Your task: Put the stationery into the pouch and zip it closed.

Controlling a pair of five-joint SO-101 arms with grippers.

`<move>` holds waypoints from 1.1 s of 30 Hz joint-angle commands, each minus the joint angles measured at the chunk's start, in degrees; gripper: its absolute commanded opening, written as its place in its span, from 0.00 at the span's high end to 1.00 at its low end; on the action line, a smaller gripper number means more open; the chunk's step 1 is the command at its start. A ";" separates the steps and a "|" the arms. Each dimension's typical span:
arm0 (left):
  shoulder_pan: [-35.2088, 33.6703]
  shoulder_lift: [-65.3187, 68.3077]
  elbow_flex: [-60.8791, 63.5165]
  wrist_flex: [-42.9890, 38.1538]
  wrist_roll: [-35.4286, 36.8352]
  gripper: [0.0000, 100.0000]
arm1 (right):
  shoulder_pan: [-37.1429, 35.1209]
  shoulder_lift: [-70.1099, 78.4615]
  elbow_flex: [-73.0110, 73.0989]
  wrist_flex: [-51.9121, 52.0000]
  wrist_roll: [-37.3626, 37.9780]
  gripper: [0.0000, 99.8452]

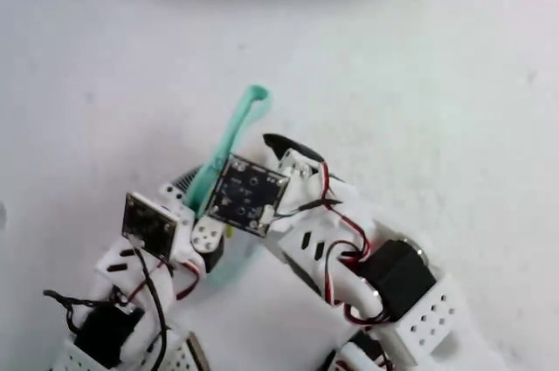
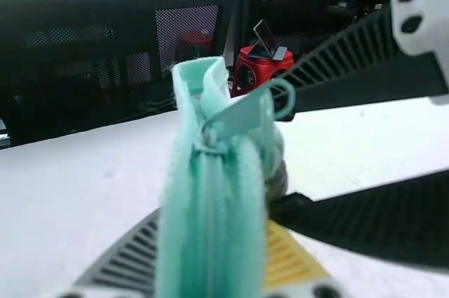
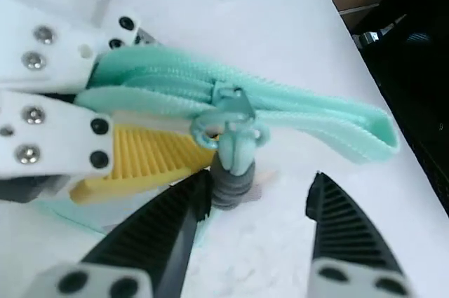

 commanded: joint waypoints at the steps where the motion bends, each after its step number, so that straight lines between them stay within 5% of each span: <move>1: -0.13 -0.48 -2.73 0.26 0.18 0.98 | 0.04 -0.57 -0.53 -3.56 -2.99 0.79; 13: -0.04 -0.48 -2.73 0.97 0.18 0.98 | -6.37 3.12 -2.73 -3.56 -2.81 0.80; 19: -0.04 -0.48 -2.73 0.97 0.18 0.98 | -6.37 5.85 -4.40 -7.43 -2.81 0.99; 23: -0.04 -0.48 -2.73 0.53 0.18 0.98 | -6.29 5.76 -5.98 -7.78 0.44 0.98; 30: -1.98 -0.48 -2.81 0.18 1.93 0.80 | 3.30 5.85 -10.90 -9.10 2.73 0.98; 33: -4.53 -0.48 -3.25 0.00 6.33 0.81 | 6.11 5.85 -13.98 -8.31 2.73 0.98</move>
